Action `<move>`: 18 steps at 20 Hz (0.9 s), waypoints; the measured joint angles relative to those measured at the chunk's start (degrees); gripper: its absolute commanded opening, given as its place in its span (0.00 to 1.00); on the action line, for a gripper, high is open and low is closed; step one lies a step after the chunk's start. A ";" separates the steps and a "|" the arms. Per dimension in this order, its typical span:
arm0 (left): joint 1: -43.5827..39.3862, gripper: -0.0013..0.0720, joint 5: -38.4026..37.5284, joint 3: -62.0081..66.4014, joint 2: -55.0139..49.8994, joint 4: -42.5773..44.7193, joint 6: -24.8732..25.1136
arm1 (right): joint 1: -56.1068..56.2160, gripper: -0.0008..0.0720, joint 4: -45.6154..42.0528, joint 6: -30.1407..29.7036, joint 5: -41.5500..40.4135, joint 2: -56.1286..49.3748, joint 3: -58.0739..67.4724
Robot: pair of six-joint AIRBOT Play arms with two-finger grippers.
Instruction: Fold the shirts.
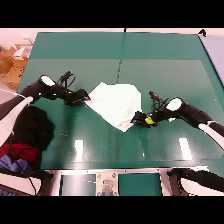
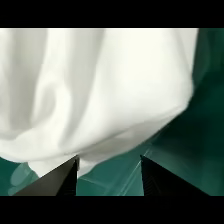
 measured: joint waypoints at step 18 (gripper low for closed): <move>2.10 0.04 -1.16 15.32 16.55 -0.31 7.15 | -6.16 0.03 8.17 -10.71 7.50 8.74 22.91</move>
